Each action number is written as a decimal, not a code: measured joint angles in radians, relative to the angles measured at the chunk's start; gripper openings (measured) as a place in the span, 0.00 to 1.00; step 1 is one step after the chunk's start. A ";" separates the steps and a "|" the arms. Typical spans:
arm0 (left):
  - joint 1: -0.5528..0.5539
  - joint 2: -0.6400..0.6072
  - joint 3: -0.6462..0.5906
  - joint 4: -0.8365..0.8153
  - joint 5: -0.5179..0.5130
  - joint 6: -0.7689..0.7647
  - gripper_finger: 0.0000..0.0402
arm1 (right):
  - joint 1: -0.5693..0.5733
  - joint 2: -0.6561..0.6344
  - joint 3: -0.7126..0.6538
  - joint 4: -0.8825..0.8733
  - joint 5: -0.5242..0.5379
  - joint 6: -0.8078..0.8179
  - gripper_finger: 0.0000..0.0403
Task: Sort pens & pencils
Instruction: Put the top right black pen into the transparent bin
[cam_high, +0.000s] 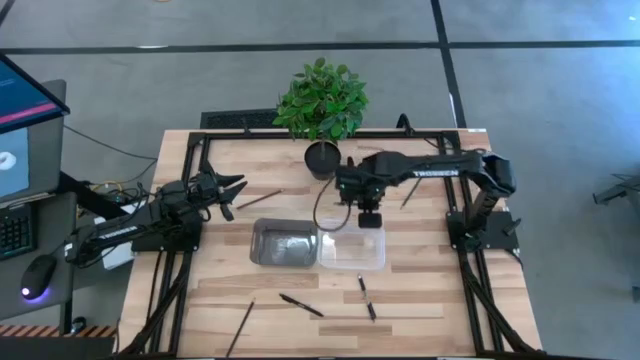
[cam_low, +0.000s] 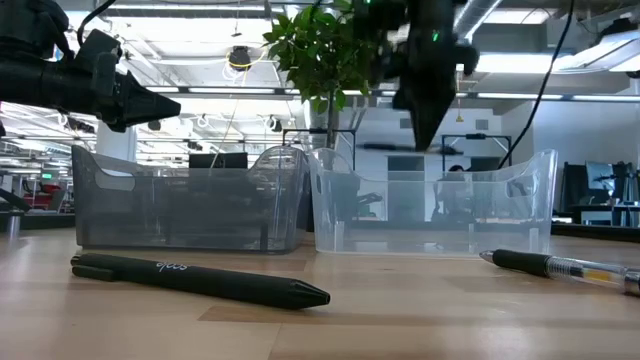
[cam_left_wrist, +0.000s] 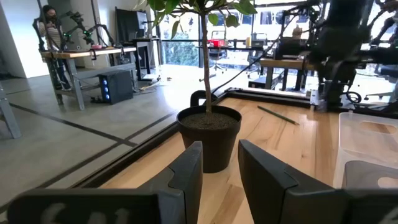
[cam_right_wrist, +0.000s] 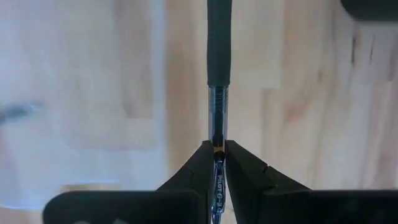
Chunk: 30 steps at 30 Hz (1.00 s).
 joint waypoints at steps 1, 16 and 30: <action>0.000 0.000 0.000 0.000 0.000 0.000 0.23 | 0.022 -0.012 0.000 0.013 0.000 0.032 0.15; 0.000 0.000 0.000 -0.004 0.030 -0.053 0.23 | 0.278 -0.020 -0.087 0.177 0.015 0.383 0.13; 0.000 0.000 0.000 -0.005 0.037 -0.053 0.23 | 0.283 -0.020 -0.268 0.374 0.015 0.474 0.13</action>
